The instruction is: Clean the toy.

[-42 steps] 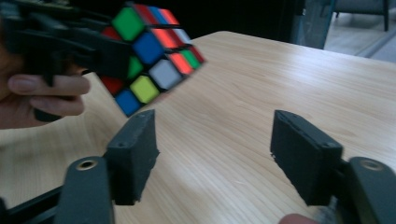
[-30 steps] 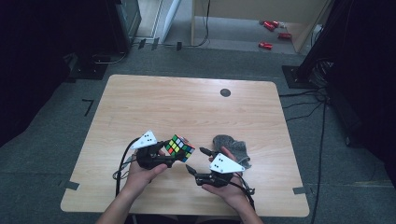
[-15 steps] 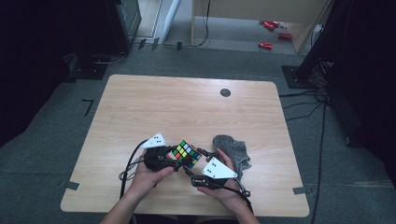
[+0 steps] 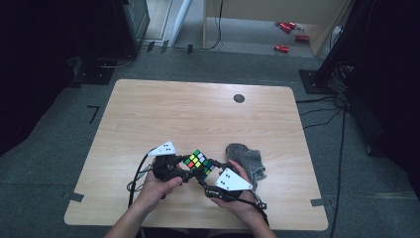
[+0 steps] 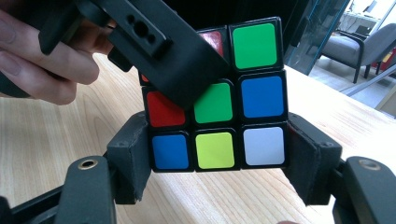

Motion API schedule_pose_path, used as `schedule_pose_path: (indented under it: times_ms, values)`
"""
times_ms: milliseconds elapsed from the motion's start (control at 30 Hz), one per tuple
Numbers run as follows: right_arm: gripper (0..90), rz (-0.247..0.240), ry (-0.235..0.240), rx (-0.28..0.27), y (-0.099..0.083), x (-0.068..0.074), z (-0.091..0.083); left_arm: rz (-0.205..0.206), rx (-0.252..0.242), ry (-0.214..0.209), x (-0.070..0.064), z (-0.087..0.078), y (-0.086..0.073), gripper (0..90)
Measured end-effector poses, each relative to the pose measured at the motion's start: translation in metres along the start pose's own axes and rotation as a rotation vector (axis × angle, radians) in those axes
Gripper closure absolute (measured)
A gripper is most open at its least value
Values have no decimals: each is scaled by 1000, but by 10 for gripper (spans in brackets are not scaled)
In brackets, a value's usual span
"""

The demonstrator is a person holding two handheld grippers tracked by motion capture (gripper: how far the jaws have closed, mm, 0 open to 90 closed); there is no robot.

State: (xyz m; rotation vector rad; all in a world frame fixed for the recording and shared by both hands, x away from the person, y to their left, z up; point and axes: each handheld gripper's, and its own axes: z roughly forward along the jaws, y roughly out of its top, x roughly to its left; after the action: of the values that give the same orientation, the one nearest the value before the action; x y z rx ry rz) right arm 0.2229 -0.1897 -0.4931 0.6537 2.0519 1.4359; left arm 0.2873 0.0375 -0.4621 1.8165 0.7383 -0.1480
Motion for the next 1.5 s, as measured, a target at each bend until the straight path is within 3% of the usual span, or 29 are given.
schedule_pose_path:
  times_ms: [200, 300, 367, 400, 567, 667, 733, 800, 900, 1000, 1200, 1500]
  values:
    - [346, 34, -23, 21, -3, -10, -3, -7, -63, -6, 6, -14, 3, 269]
    - [347, 57, -28, 15, -3, -13, -4, 19, -70, -5, 7, -17, 3, 269]
    - [347, 77, -36, 11, -3, -16, -6, 73, -68, 21, 6, -18, 2, 268]
    - [347, 77, -36, 11, -3, -16, -6, 73, -68, 21, 6, -18, 2, 269]
    - [347, 150, -50, 8, 0, -25, -11, 227, -56, 98, 1, -14, -4, 259]
    - [347, 176, -55, -2, 3, -28, -15, 349, -47, 162, -4, -8, -10, 257]
    - [347, 214, -45, -10, 6, -30, -17, 429, -22, 204, -7, -2, -15, 253]
    - [347, 223, -40, -12, 7, -29, -17, 503, 4, 239, -11, 4, -19, 247]
    - [347, 248, -22, -11, 10, -26, -17, 592, -7, 264, -16, 11, -25, 237]
    - [347, 254, -14, -4, 12, -24, -15, 651, -6, 295, -20, 15, -28, 214]
    - [347, 312, 14, 33, 14, -16, -10, 696, -5, 355, -20, 19, -32, 187]
    - [345, 410, 54, 60, 20, -8, -6, 723, -11, 374, -24, 21, -35, 245]
